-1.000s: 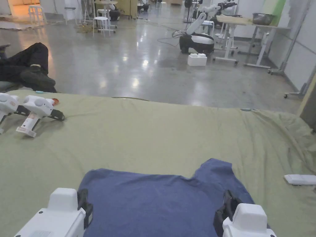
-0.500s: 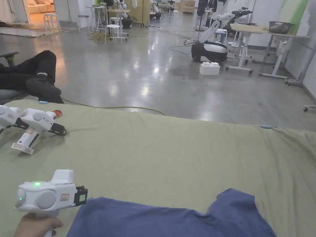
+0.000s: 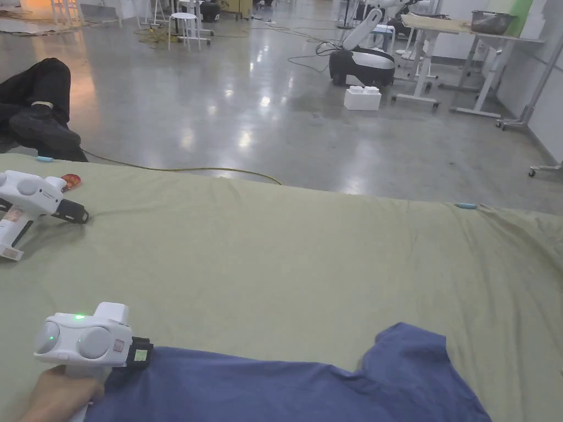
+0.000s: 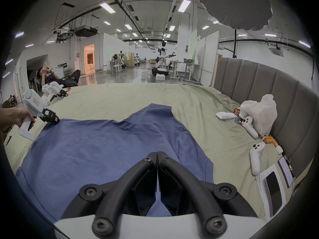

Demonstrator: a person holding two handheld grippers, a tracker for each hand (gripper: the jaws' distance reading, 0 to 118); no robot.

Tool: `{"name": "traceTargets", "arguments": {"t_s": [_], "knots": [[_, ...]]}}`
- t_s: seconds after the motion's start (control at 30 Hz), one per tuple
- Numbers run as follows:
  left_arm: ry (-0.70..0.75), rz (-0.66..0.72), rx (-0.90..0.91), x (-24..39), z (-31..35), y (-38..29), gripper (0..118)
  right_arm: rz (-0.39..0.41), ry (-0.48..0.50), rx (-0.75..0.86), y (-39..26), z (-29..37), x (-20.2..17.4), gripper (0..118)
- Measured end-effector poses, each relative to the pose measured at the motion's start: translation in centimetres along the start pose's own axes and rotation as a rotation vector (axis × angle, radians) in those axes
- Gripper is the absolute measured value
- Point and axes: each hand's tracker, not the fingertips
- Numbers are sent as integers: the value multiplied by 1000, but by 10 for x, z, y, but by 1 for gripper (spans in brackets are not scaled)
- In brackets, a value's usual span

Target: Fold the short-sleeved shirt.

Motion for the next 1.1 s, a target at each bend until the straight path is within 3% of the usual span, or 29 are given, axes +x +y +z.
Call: {"name": "traceTargets", "arguments": {"t_s": [0.1,0.23,0.33,0.43,0.47,0.5,0.7,0.73,0.8,0.83,1.0,1.1], "knots": [[-17,-26,14,6,1,-1,54,-3,8,-27,2,-13,3,0],[-70,-51,17,12,9,0,4,-17,7,-74,23,-50,17,2],[-85,-33,37,8,24,0,2,-39,-22,-92,53,-91,38,10],[-109,-26,144,5,46,-1,1,-33,-27,-134,86,-137,60,53],[-109,-22,154,3,56,-1,1,-24,-16,-171,95,-155,67,62],[-123,-20,177,1,63,-1,1,-17,-8,-205,102,-171,71,62],[-139,-12,246,4,100,-10,1,-54,95,-428,106,-238,77,60],[-133,-22,252,7,105,-9,1,-57,104,-484,101,-247,75,52],[-124,-24,242,9,107,-10,1,-51,90,-526,92,-253,68,11],[-123,-19,238,9,107,-11,1,-29,84,-529,89,-254,64,4],[-120,-2,238,11,110,-9,1,22,76,-463,84,-247,54,3],[-121,6,245,13,118,-10,1,-3,60,-382,89,-231,59,2]]}}
